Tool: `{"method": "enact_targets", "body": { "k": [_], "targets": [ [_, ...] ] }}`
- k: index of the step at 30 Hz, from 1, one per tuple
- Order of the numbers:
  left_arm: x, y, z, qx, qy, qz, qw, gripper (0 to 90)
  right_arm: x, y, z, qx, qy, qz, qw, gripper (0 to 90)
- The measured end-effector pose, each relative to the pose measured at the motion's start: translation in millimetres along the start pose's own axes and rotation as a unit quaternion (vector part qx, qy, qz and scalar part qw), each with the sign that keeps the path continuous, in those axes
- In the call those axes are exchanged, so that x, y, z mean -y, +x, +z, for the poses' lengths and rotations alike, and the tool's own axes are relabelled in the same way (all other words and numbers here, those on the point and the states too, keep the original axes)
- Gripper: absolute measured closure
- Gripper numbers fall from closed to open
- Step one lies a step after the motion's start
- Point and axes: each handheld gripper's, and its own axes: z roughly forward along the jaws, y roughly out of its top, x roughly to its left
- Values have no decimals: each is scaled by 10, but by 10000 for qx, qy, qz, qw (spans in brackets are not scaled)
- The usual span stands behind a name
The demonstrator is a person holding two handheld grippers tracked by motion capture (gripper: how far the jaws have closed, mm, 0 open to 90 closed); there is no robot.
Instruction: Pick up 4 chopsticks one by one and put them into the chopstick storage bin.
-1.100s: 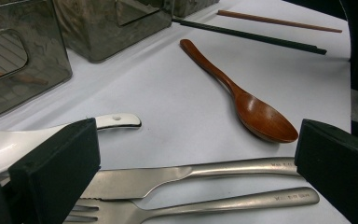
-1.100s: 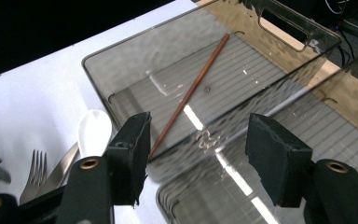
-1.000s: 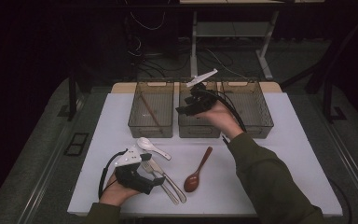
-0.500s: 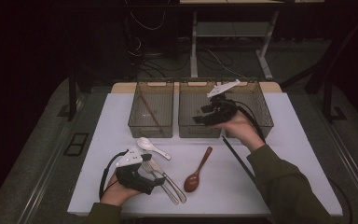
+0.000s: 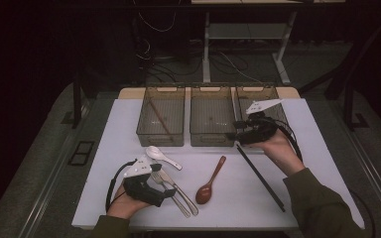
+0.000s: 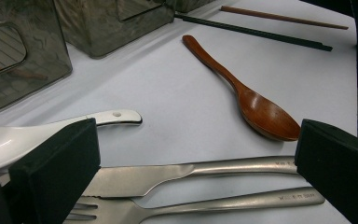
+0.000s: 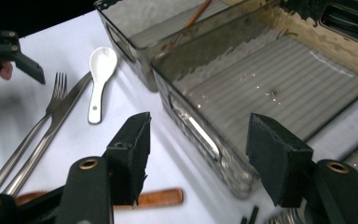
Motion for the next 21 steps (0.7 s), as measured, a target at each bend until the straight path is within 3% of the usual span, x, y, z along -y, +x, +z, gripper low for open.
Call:
{"method": "enact_targets", "body": {
  "k": [7,16,21],
  "targets": [
    [0,-1,-1,4,-1,-8,10000,0,224,-18,-188,51,-85,89,9999,396],
    [-1,-5,-4,2,-6,-2,10000,0,511,-46,-406,245,3,133,9996,393],
    [-1,-6,-5,5,-7,0,10000,0,704,-101,-548,399,70,278,9988,393]
  ]
}}
